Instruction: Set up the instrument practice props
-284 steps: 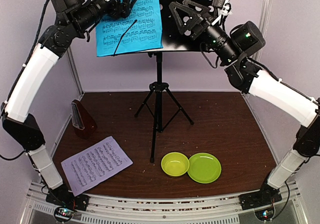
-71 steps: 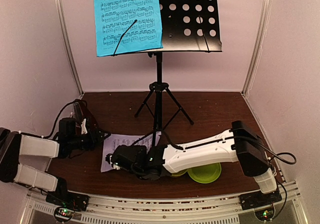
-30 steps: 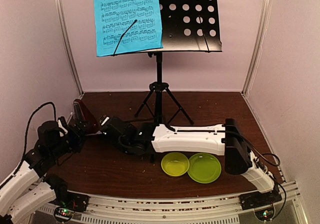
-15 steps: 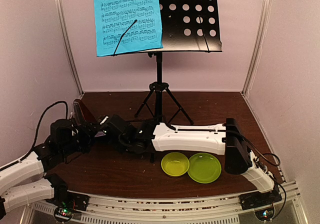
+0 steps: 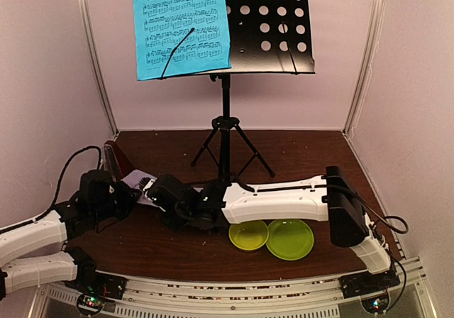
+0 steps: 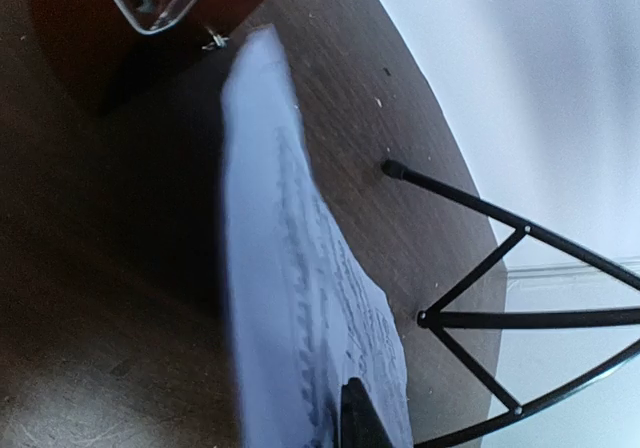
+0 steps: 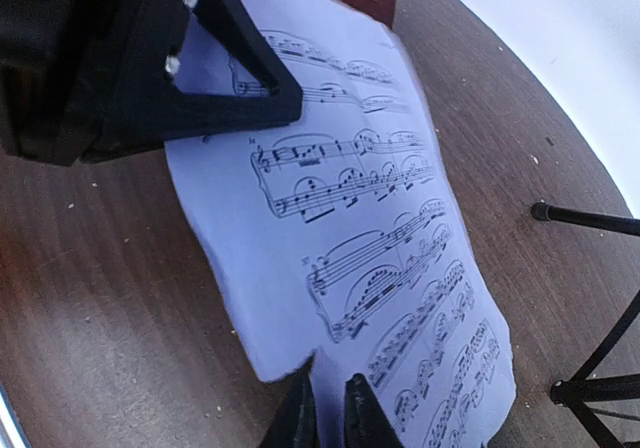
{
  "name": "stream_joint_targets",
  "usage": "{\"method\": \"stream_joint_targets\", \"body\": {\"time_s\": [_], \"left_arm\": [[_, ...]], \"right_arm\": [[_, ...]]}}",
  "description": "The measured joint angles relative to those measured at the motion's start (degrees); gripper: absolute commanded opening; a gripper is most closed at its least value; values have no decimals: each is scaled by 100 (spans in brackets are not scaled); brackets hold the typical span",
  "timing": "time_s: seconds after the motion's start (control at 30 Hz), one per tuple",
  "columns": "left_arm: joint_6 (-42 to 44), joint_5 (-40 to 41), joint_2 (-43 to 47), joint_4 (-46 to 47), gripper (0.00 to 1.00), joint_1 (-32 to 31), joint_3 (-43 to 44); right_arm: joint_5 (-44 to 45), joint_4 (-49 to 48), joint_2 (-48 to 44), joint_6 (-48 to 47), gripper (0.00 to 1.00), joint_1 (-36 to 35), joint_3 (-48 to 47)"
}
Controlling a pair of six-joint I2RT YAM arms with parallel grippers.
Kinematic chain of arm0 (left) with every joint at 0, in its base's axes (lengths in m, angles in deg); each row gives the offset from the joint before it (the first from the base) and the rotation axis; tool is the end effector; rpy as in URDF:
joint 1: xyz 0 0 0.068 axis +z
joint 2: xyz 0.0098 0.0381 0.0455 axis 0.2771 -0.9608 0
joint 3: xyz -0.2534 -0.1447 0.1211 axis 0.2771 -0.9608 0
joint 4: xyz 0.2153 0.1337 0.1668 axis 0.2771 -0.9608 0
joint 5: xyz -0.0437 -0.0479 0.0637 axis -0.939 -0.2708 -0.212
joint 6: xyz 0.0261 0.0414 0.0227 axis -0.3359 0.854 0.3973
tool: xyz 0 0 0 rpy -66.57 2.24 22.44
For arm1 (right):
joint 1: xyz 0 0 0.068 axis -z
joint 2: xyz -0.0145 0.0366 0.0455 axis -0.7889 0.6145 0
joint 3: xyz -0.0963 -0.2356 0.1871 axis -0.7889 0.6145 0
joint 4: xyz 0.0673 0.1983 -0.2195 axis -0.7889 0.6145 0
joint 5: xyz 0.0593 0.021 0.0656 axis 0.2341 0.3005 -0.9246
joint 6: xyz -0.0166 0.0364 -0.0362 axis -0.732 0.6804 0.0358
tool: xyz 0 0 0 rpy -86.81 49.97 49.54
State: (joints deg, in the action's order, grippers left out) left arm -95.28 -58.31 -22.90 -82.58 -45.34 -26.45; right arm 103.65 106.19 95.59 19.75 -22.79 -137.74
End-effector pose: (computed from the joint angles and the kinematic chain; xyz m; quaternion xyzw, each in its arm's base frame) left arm 0.1648 -0.0868 0.2049 -0.3967 0.7668 -0.3735 0.3392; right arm 0.1689 0.5804 0.2376 -0.4795 0.7643 0.1331 0.4101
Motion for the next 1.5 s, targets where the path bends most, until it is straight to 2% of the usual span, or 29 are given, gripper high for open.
{"method": "stream_joint_targets", "body": {"time_s": [0.1,0.17,0.23,0.33,0.4,0.67,0.9,1.17,1.5], "left_arm": [[247,26,33,-275,0,-2,48],[479,22,66,-448,0,0,129],[826,-11,151,-522,0,-2,184],[1561,-199,428,-564,0,0,227],[2151,-396,673,-671,0,-2,323],[4350,-1613,1491,-1469,0,0,1235],[5748,-3840,1497,-1860,0,-7,1950],[6494,-5510,1491,-2026,0,-7,2166],[6787,-6411,1222,-2026,0,-11,2452]], "right_arm": [[-225,-214,-264,20,37,-11,376],[-420,-385,-518,13,57,-13,649],[-588,-612,-822,-7,70,-9,984],[-953,-962,-1414,31,84,28,1552],[-1298,-1246,-1860,31,88,96,1987],[-2957,-2590,-3445,498,97,1003,3593],[-4037,-3250,-3845,761,98,1416,4365],[-4601,-3554,-4452,765,98,1475,5090],[-4977,-3805,-4850,734,97,1705,5464]]}}
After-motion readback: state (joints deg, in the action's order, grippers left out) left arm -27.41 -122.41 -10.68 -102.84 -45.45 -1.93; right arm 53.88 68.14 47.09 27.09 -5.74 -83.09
